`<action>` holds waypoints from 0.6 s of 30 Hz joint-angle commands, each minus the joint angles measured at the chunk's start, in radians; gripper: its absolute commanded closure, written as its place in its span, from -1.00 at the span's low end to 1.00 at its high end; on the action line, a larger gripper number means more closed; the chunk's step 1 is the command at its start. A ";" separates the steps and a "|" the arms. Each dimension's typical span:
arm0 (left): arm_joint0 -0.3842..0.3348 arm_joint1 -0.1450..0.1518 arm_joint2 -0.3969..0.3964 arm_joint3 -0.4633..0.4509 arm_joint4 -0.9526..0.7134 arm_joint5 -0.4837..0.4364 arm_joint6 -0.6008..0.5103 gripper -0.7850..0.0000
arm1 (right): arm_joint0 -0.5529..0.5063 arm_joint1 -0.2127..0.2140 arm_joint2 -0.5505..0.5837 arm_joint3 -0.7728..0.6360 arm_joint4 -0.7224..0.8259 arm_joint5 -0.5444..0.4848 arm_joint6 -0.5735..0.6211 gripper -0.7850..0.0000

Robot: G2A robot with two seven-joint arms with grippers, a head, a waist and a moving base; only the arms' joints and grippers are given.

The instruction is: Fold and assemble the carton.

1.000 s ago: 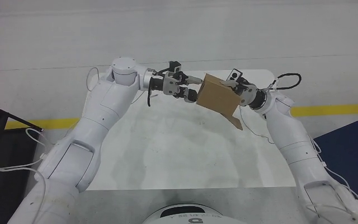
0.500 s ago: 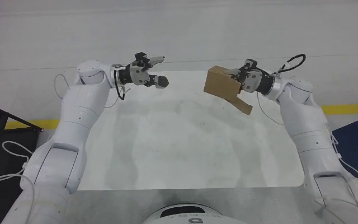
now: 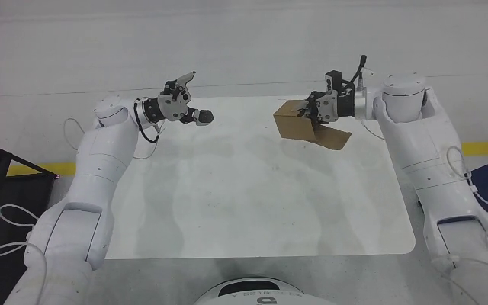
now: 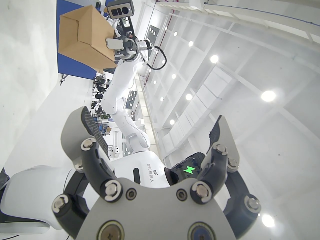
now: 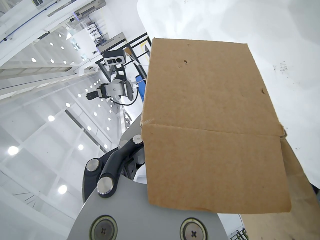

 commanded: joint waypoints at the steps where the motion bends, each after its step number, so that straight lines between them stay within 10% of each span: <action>1: 0.000 0.000 0.000 0.000 0.000 0.000 0.000 -1.00 | 0.000 0.000 0.000 0.000 -0.001 0.000 0.000 1.00; 8: 0.000 0.000 0.000 0.000 0.000 0.000 0.000 -1.00 | -0.011 0.000 -0.009 -0.008 -0.021 -0.011 -0.023 1.00; 18: 0.000 0.000 0.000 0.000 0.000 0.000 0.000 -1.00 | 0.063 0.057 -0.283 -0.151 -0.660 -0.187 0.187 1.00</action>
